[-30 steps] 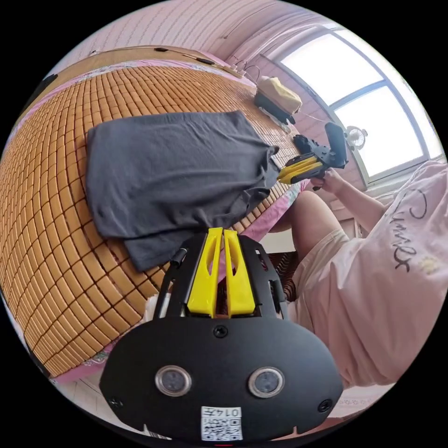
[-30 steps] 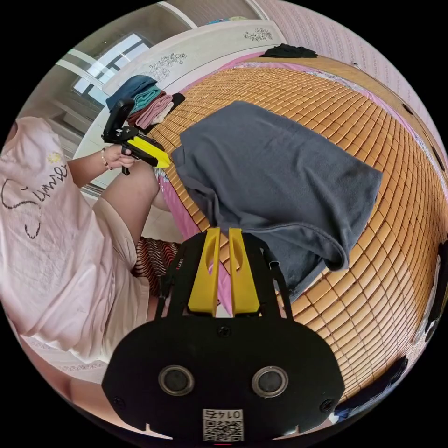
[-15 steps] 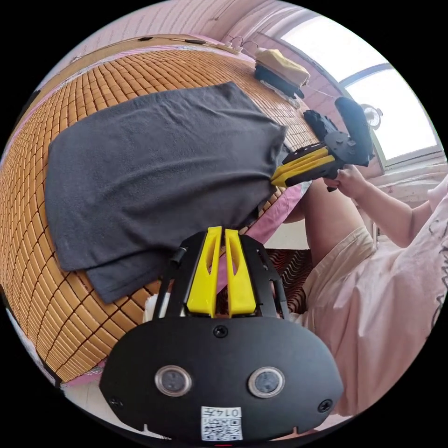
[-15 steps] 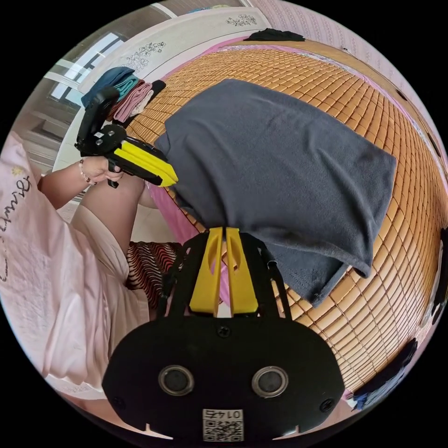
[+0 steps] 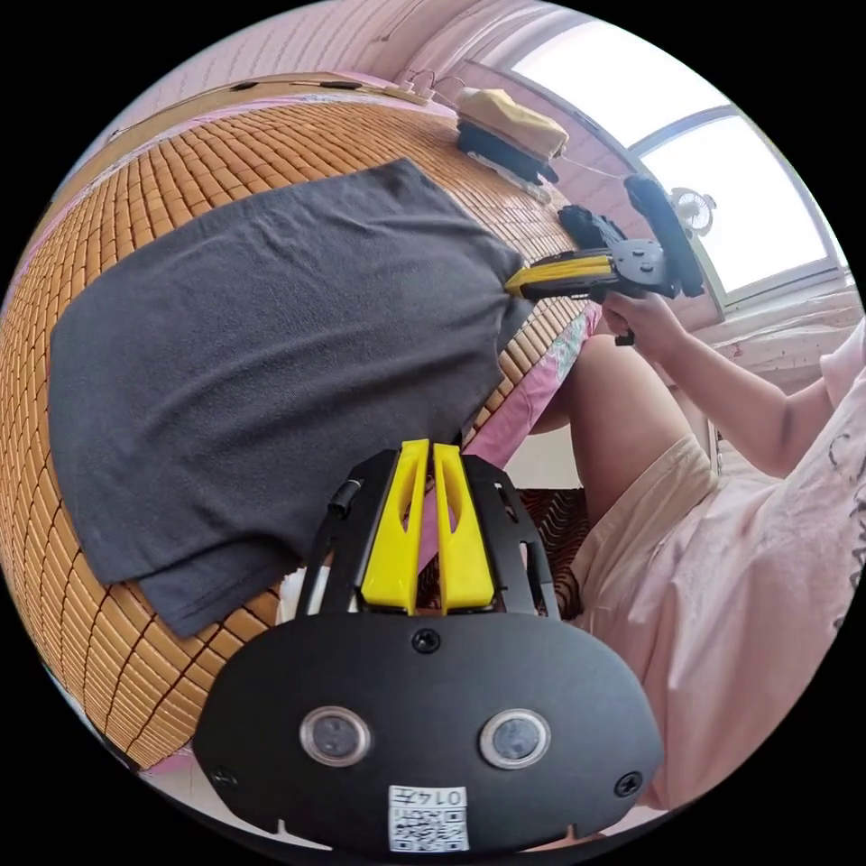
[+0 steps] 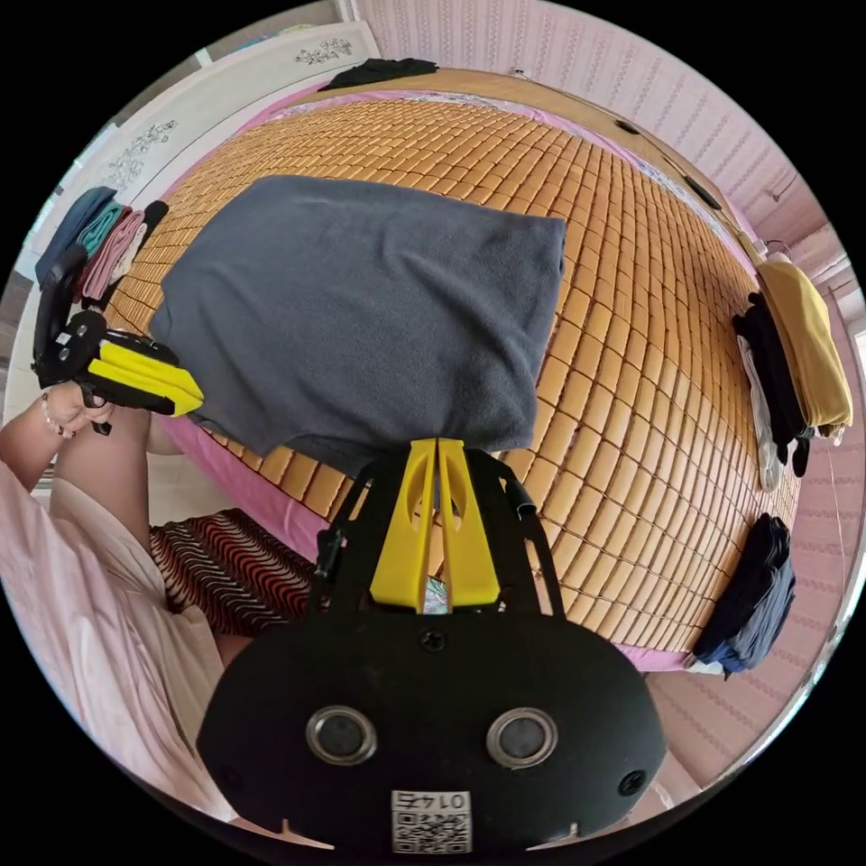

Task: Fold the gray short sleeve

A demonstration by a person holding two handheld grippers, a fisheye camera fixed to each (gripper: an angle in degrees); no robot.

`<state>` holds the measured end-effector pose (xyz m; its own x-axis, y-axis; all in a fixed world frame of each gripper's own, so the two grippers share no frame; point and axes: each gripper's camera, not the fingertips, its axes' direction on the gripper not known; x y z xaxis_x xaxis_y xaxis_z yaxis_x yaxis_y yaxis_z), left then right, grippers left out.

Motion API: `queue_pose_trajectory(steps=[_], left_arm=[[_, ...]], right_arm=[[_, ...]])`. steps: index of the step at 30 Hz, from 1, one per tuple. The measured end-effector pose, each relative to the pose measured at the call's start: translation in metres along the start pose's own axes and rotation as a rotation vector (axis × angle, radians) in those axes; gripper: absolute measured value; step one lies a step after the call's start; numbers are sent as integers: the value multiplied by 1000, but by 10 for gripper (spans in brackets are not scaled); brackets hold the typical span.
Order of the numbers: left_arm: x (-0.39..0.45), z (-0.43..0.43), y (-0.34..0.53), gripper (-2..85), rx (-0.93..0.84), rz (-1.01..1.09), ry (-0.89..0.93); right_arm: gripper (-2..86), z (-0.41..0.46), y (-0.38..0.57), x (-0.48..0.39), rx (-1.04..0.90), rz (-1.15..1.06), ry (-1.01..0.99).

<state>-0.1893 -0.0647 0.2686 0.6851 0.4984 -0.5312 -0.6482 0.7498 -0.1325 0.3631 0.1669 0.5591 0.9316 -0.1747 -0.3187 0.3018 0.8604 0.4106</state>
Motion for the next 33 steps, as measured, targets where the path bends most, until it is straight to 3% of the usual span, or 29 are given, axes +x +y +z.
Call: queue_pose_trajectory(steps=[3,12,17,19,22,23,26,29,33], left_arm=[[10,1,-3,-10,10,22,-22],[36,-21,-23,-10,116,59,-54],[43,0,-46,-10,77,38,-122],[48,5,-49,-10,77,57,-132],[54,4,-52,-10,83,69,-135],[55,4,-54,-10,84,67,-128],[57,1,-60,-10,85,49,-105],[64,-1,-65,-10,84,54,-100],[71,-3,-70,-10,64,56,-80]], right_arm=[[-3,0,-1,-13,11,-34,69],[-5,-33,-31,-12,48,-84,-51],[-4,-31,-127,-30,142,-231,-205],[-4,-18,-160,-40,146,-268,-169],[-4,14,-201,-52,60,-323,-112],[-4,34,-213,-55,-67,-359,-101],[-4,31,-232,-46,-127,-382,-177],[-4,37,-240,-41,-91,-364,-94],[-2,40,-235,-20,-63,-300,-200]])
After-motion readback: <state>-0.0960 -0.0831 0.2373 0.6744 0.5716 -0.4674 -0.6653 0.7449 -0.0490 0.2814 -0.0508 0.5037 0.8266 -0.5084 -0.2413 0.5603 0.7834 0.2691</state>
